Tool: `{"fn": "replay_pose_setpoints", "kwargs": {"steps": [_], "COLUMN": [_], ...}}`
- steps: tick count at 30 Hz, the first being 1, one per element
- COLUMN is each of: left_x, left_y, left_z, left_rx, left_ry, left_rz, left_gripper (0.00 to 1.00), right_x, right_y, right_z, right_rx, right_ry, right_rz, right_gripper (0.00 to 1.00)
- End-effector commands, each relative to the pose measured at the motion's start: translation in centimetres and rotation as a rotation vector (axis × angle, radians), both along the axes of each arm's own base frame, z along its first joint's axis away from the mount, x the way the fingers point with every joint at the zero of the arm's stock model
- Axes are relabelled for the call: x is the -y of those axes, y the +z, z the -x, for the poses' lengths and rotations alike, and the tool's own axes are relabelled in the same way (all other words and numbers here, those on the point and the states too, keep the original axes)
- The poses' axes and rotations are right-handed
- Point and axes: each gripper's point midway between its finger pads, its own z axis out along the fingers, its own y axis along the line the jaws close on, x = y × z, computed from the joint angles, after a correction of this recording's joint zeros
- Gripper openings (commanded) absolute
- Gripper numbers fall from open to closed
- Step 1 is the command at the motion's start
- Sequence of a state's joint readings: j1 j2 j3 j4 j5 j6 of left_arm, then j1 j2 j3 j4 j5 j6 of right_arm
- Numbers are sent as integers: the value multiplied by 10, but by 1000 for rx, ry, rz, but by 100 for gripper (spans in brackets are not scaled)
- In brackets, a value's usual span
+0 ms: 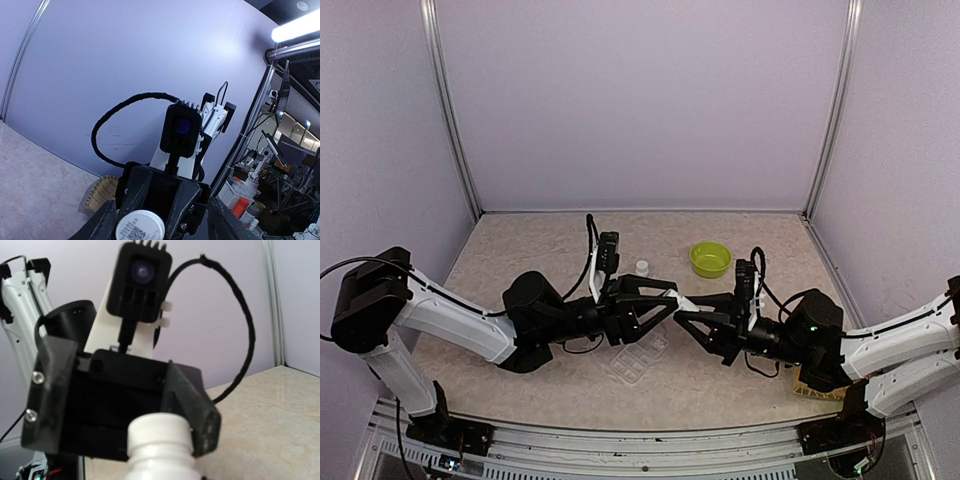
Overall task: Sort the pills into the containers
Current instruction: Open the lid of the pill bottle.
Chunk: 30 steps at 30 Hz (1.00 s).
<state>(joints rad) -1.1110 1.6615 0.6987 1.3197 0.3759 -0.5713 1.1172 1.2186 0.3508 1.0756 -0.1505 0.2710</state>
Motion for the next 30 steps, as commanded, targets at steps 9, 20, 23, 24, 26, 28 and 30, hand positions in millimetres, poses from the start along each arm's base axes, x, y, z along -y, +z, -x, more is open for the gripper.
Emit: {"fn": "replay_pose_setpoints", "kwargs": {"steps": [9,20,23,24,26,28,30], "left_x": [-5,-5,-4,-4,-4,-3,-3], "left_y": [1,-3,-4,-5,-5,-5,-6], "left_z": [-2,-5,-7,-7,-9,-10,-12], "left_rx": [16,3,-3,-7,-9,-15,-20], "left_ry": [15,27,34,35,38,41,46], "left_rz": [19,7,2,0,-3,-5,-8], "left_gripper": [48,45,40,37,33,30,27], "right_x": [9,10,10,10,10,9,7], "right_y": [-2,0,1,2,2,2,2], "right_z": [-15,-15,-14,-14,-13,-12,-10], "right_rx": [-36,-25,-22,-20,-19,-17,-13], "right_ry": [-102,-107,-103,-101,-96,-87,-78], "right_rz": [-14,-13,-15,-16,-16,-14,-9], "right_gripper": [24,25,25,25,25,24,25]}}
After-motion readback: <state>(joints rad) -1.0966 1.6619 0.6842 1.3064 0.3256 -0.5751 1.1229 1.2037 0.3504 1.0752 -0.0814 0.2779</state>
